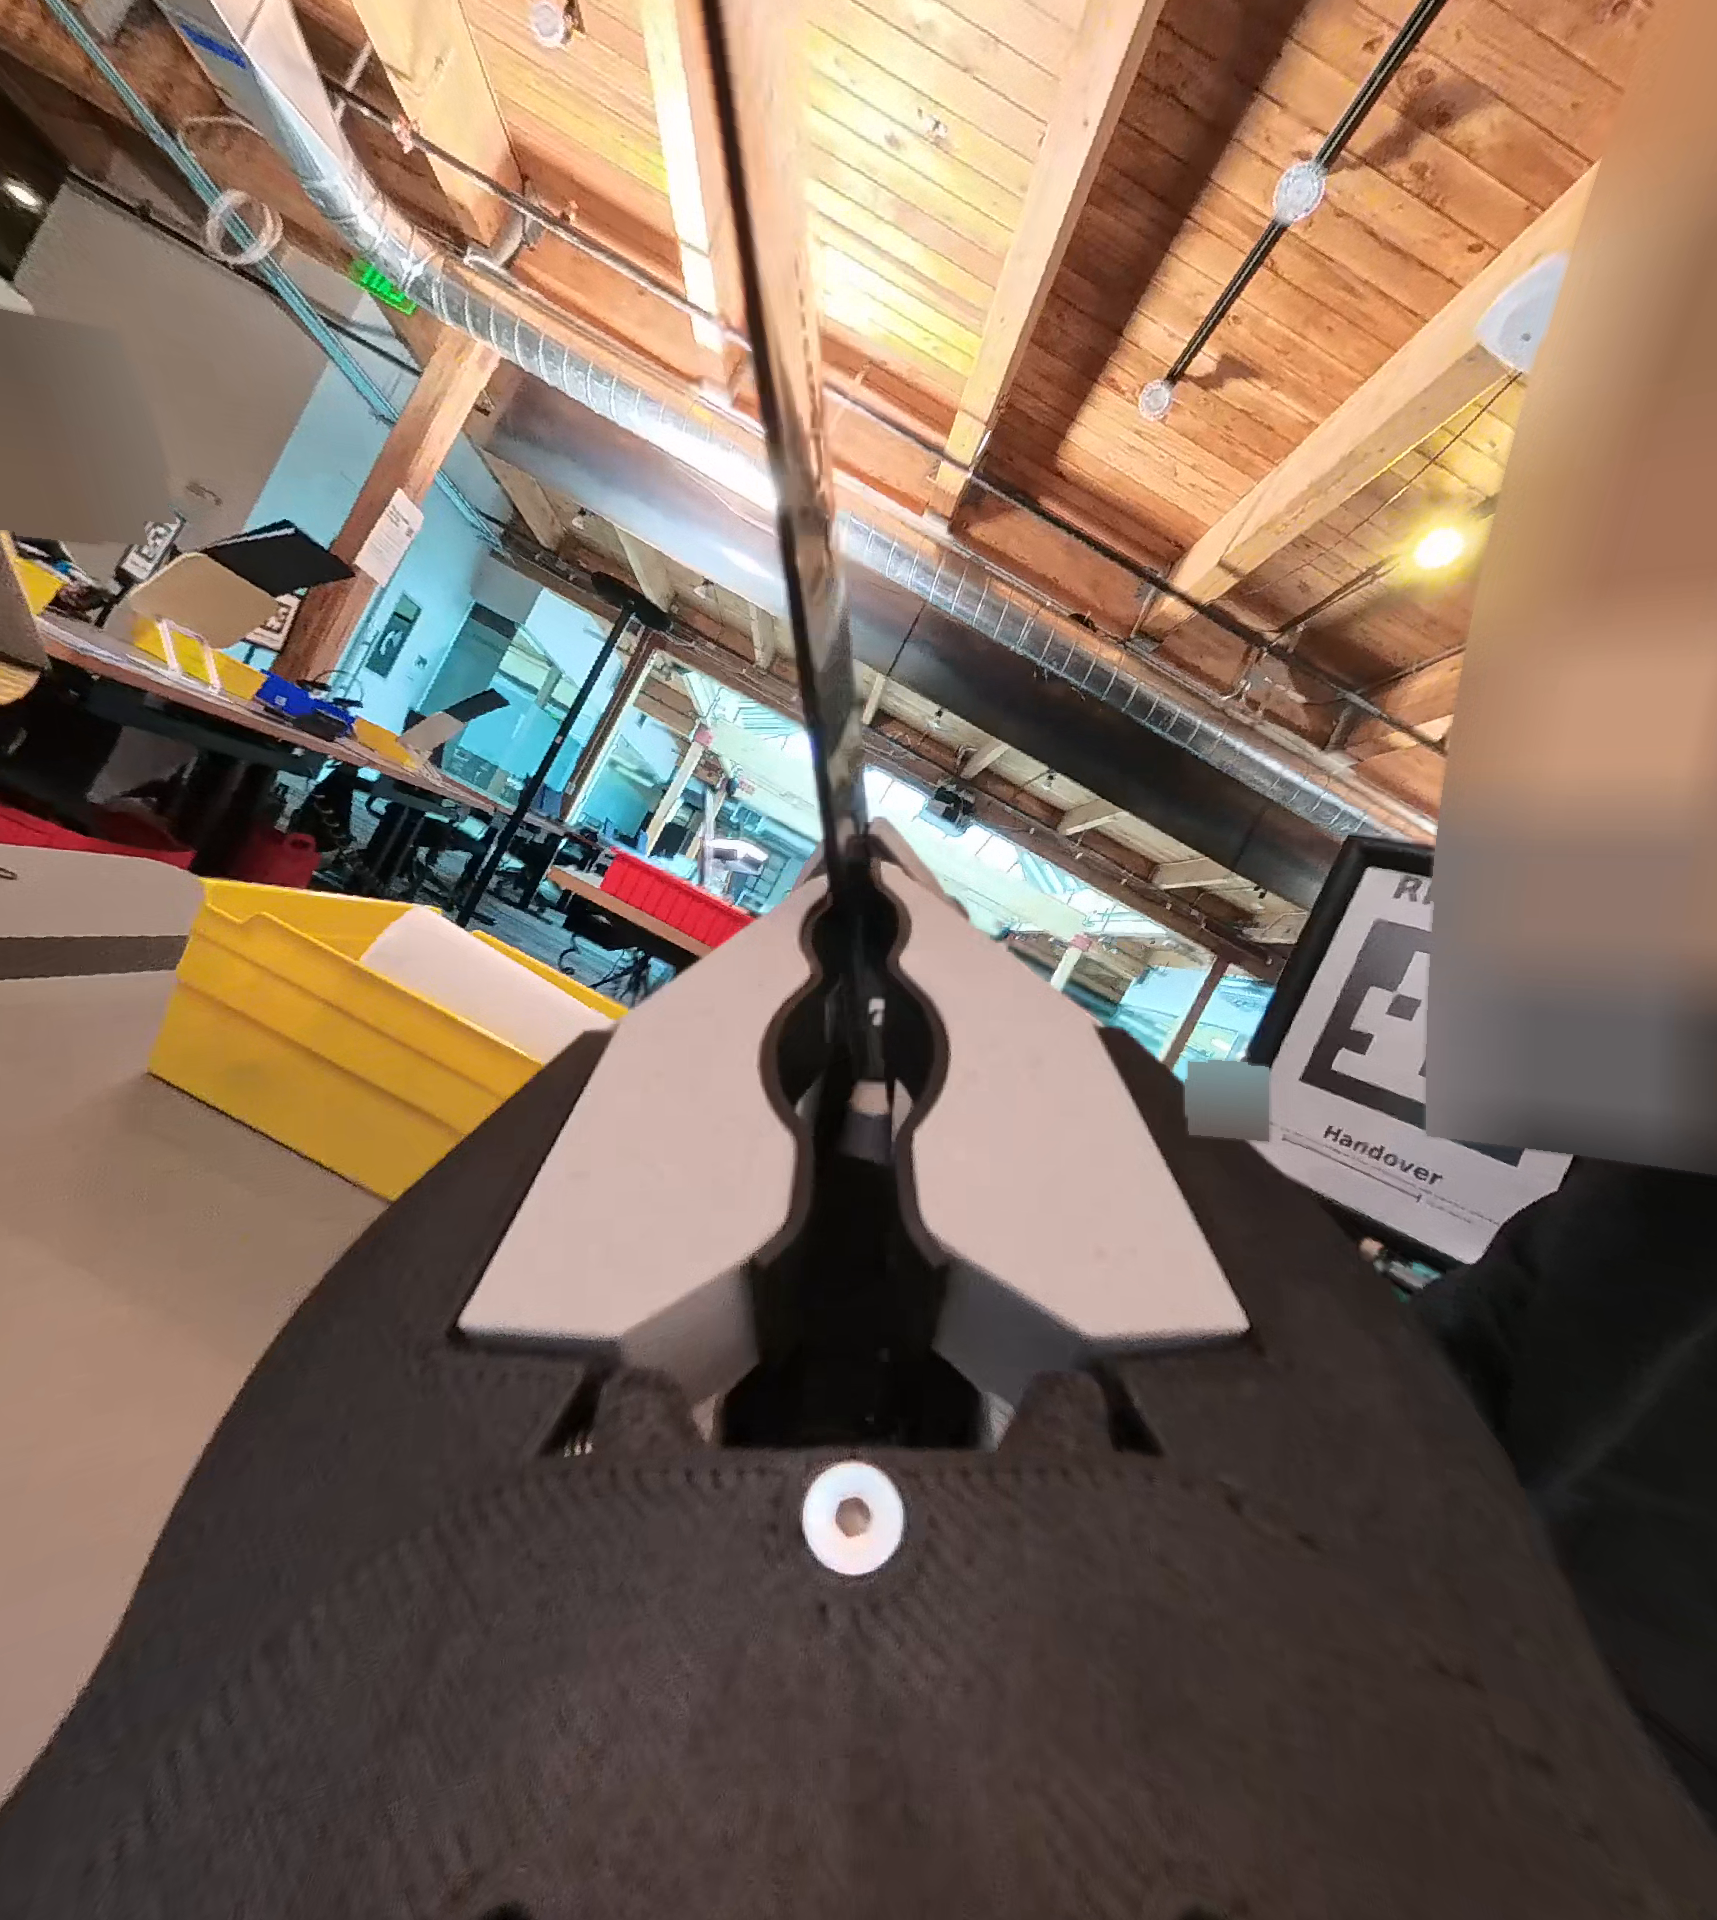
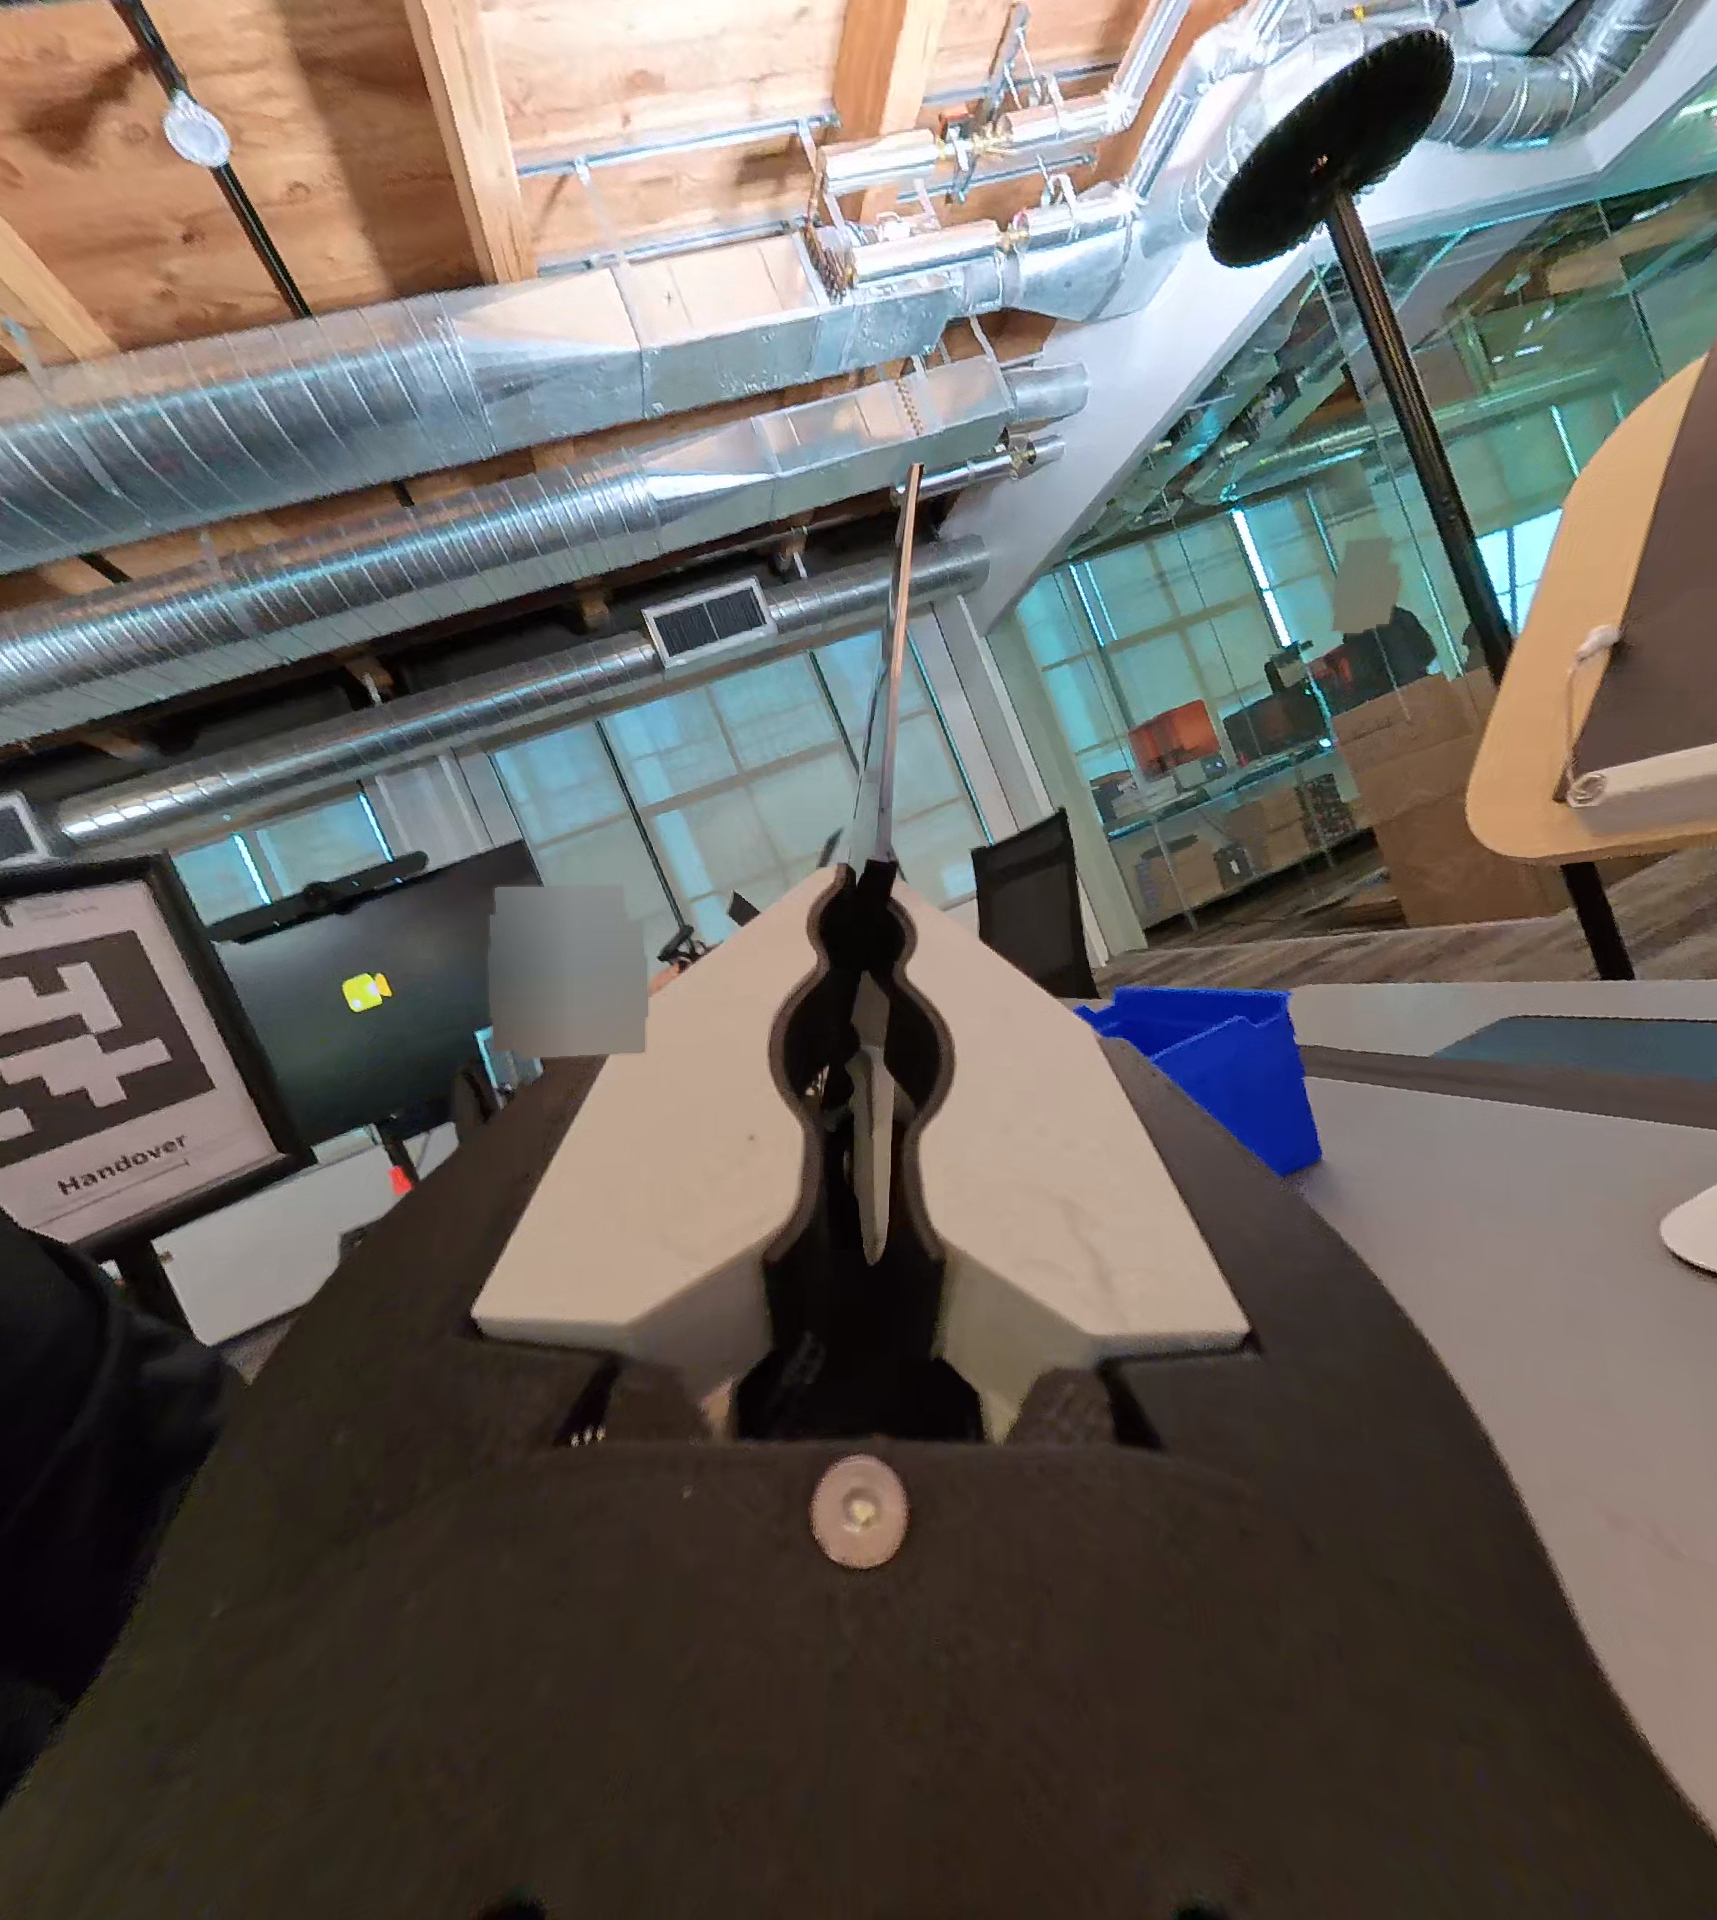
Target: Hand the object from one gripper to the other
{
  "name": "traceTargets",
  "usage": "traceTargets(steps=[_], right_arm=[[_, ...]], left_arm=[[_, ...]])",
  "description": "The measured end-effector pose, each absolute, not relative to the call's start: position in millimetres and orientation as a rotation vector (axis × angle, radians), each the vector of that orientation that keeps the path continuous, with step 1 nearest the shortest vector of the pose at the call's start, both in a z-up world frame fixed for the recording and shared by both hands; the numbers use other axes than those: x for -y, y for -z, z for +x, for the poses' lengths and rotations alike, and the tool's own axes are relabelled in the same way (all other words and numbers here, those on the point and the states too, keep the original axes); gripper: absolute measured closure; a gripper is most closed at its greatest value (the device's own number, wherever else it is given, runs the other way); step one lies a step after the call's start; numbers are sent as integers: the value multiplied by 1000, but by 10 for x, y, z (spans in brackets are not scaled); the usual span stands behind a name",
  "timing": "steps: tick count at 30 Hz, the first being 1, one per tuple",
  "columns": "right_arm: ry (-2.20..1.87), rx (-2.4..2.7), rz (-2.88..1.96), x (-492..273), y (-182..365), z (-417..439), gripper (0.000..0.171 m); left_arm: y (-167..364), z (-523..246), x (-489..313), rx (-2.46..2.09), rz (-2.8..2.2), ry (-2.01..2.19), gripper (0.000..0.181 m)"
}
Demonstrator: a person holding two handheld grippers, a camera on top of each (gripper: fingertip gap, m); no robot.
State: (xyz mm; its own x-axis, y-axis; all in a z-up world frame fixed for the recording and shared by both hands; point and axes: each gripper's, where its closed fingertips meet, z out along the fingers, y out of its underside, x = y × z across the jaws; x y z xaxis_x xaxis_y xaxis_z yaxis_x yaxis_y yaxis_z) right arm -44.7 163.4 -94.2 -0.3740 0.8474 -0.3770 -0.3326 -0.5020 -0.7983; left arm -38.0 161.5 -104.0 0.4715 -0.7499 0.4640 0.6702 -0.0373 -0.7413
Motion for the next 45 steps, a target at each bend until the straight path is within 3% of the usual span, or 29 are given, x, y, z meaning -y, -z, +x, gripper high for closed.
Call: traceTargets(steps=[8, 13, 16, 21, 30, 31, 34, 37, 40, 42, 45], right_arm=[[-1677, 823, -1141, -1982, 952, -369, 171], [-1555, 909, -1213, -2084, 1064, -349, 171], [-1482, 1043, -1241, -2081, 1119, -330, 171], [-1372, 1351, -1201, -2019, 1117, -258, 171], [-1224, 1838, -1005, -1584, 1116, -237, 171], [-1216, 1880, -981, -1541, 1125, -225, 171], [-1206, 1961, -943, -1468, 1151, -206, 171], [-1221, 1972, -926, -1451, 1133, -222, 171], [-1190, 1841, -989, -1601, 1065, -352, 157], [-1144, 1699, -1069, -1781, 1004, -446, 108], [-1105, 1575, -1154, -1915, 1002, -520, 70]], left_arm=[[1440, -506, -1718, -129, -1428, 661, 141], [1411, -672, -1612, -241, -1484, 193, 140], [1284, -752, -1521, -327, -1494, 62, 142], [1225, -796, -1549, -527, -1641, -43, 129], [1567, -371, -1661, -785, -1835, 225, 138], [1592, -331, -1648, -794, -1840, 270, 142], [1642, -212, -1564, -843, -1833, 369, 175], [1637, -197, -1560, -817, -1817, 410, 180], [1606, -303, -1651, -733, -1805, 320, 181], [1578, -425, -1751, -638, -1798, 212, 181], [1527, -589, -1839, -537, -1772, 58, 181]])
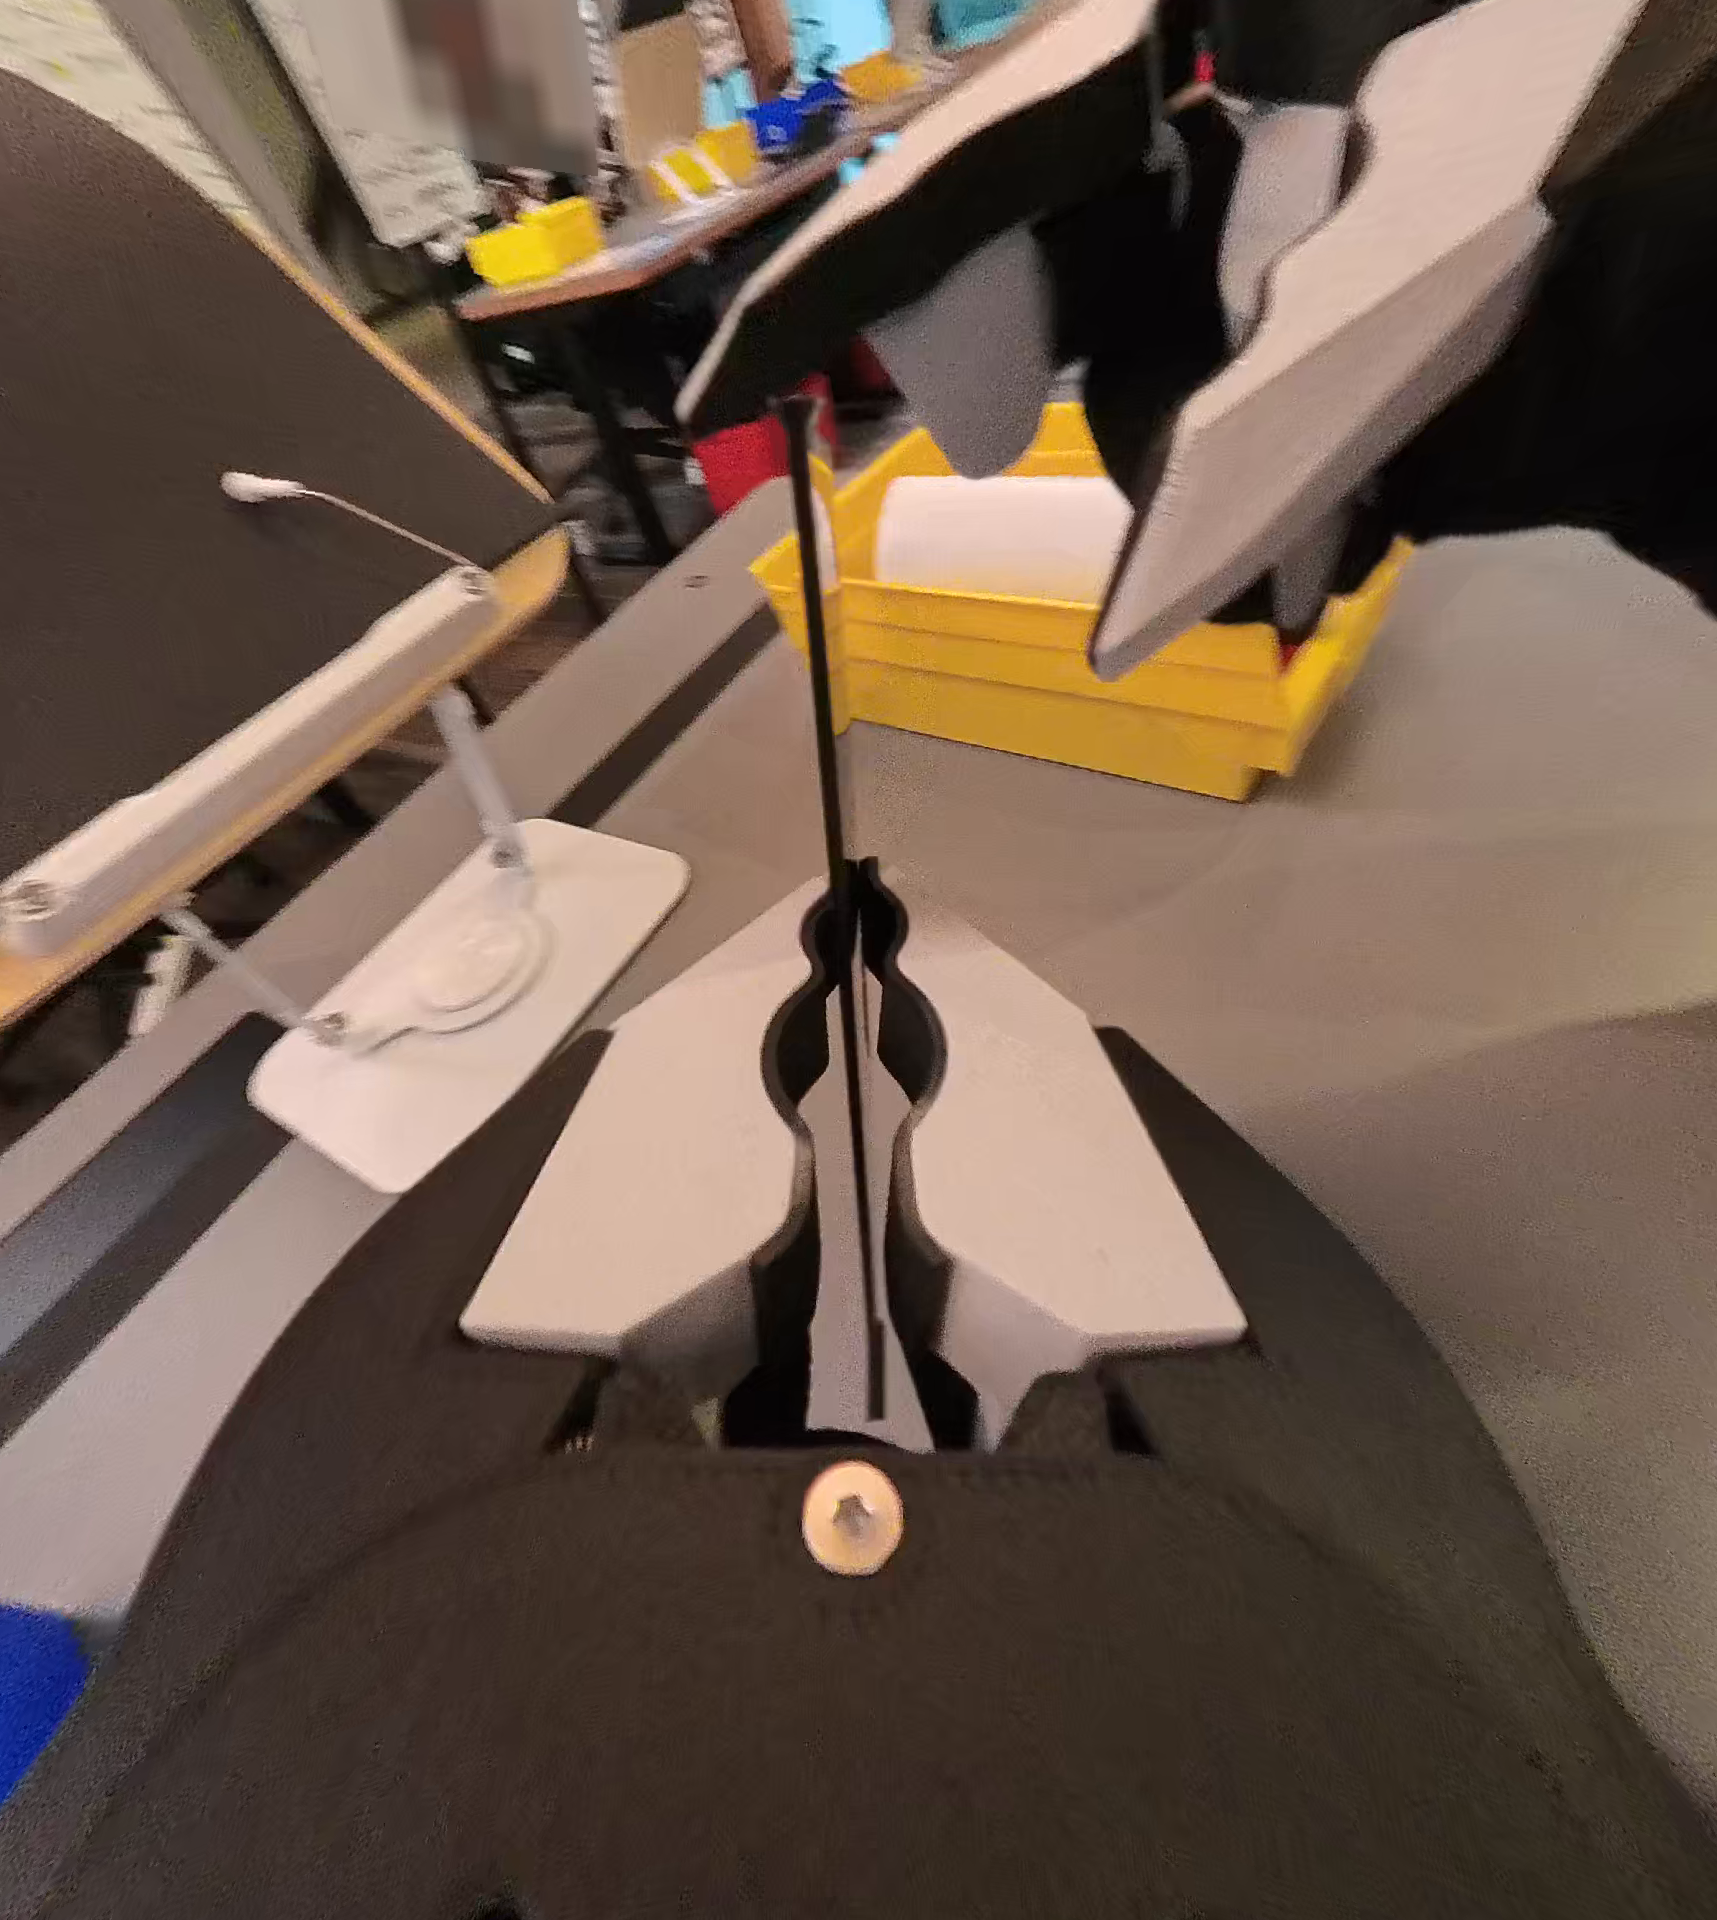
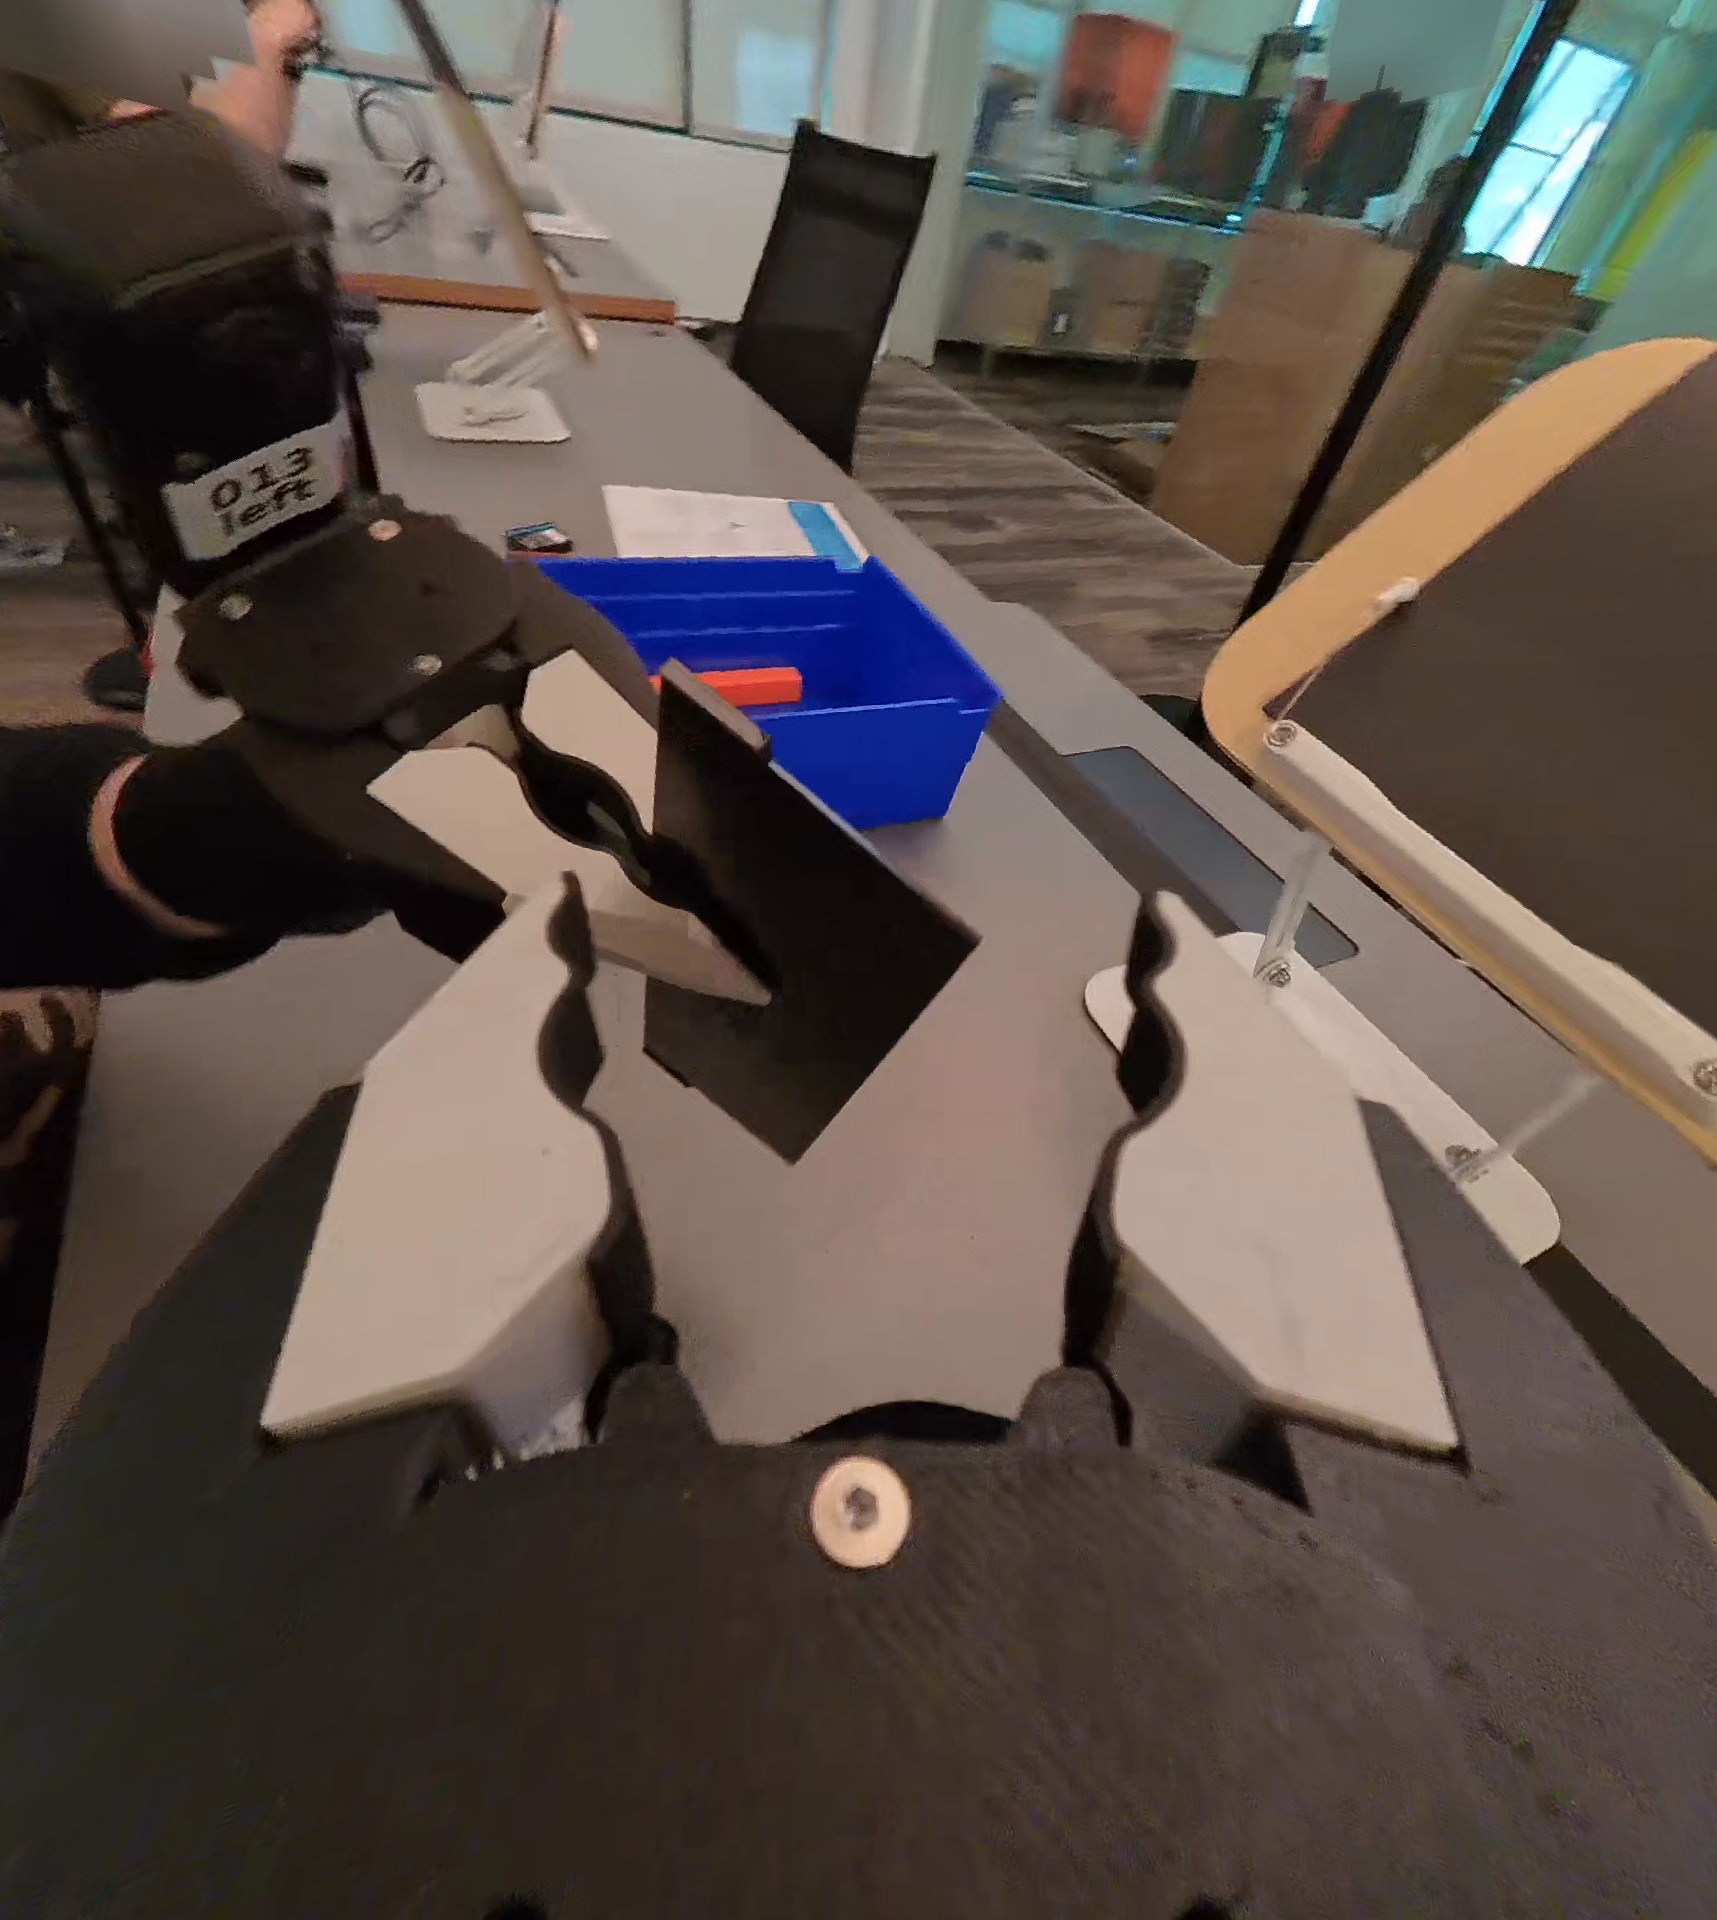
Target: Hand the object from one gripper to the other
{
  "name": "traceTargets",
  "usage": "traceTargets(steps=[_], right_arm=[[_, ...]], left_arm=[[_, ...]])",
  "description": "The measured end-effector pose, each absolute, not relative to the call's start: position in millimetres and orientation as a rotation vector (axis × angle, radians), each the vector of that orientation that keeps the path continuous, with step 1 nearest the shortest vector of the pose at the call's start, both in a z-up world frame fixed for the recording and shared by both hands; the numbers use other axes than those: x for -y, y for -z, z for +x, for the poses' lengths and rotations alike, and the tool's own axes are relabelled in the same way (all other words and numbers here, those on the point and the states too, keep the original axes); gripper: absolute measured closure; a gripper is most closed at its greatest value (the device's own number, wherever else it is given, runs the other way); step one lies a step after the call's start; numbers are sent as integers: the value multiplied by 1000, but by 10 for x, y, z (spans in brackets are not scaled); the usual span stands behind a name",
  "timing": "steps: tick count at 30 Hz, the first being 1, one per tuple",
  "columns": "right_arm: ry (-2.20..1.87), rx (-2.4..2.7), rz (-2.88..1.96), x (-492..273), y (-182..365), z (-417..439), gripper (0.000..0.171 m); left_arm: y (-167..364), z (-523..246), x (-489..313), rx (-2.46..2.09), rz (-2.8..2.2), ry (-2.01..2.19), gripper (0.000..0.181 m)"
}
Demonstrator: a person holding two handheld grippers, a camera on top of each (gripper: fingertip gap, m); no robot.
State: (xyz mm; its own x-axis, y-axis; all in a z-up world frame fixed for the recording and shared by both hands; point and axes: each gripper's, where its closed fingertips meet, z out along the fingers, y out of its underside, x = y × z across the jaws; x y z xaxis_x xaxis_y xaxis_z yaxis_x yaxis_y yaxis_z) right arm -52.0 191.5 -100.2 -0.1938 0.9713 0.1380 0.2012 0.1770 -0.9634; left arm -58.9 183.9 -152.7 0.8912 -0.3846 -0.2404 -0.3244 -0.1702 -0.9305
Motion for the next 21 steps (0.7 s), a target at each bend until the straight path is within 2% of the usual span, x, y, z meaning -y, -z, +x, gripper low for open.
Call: traceTargets(steps=[3, 9, 10, 15, 21], right_arm=[[-1237, 1429, -1227, -1892, 968, -609, 58], [-1409, 1156, -1319, -1860, 1018, -812, 53], [-1414, 1133, -1325, -1868, 1023, -826, 54], [-1389, 1103, -1298, -1869, 1041, -856, 84], [-1383, 1136, -1274, -1876, 1051, -835, 85]], left_arm=[[1437, -708, -1891, -463, -1724, -76, 181], [1425, -672, -1957, -467, -1687, -253, 181], [1434, -659, -1961, -465, -1687, -254, 181], [1485, -612, -1976, -475, -1684, -295, 181], [1496, -573, -1984, -481, -1674, -287, 181]])
